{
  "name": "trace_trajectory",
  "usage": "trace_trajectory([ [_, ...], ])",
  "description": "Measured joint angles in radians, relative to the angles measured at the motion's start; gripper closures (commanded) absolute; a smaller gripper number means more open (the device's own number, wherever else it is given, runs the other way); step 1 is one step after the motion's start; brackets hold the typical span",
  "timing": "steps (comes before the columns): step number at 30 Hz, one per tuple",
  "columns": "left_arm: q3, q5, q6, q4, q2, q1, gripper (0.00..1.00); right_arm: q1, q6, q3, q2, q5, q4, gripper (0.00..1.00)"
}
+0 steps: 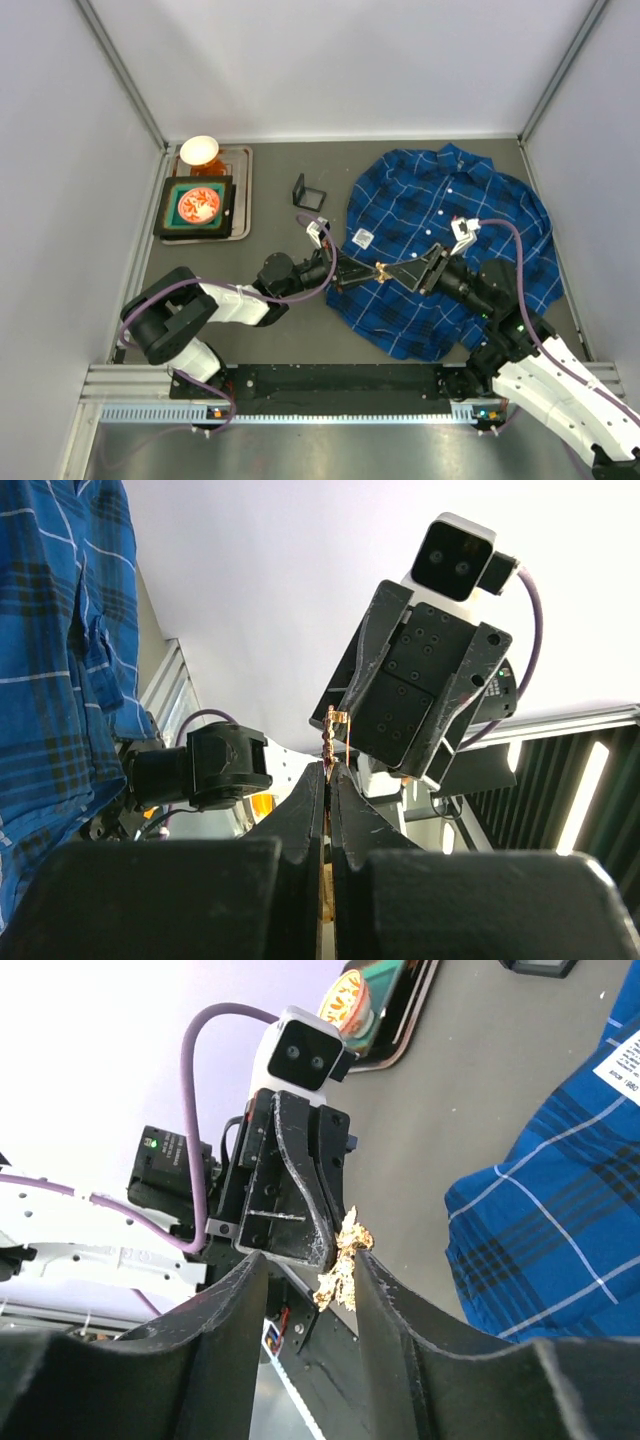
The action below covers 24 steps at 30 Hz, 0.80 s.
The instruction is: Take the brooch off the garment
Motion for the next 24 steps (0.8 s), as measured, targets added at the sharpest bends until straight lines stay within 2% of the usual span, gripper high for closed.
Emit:
trace_trajectory([
  [5, 0.000, 0.000, -0.016, 0.008, 0.002, 0.003, 1.00, -0.005, 0.037, -0.050, -0.024, -0.003, 0.081, 0.66],
  [14, 0.000, -0.001, -0.046, 0.016, 0.035, 0.004, 1.00, -0.005, 0.064, -0.067, -0.050, -0.012, 0.099, 0.68],
  [24, 0.000, -0.004, -0.051, 0.016, 0.042, 0.004, 1.00, -0.005, 0.030, -0.051, -0.088, 0.035, -0.007, 0.60],
])
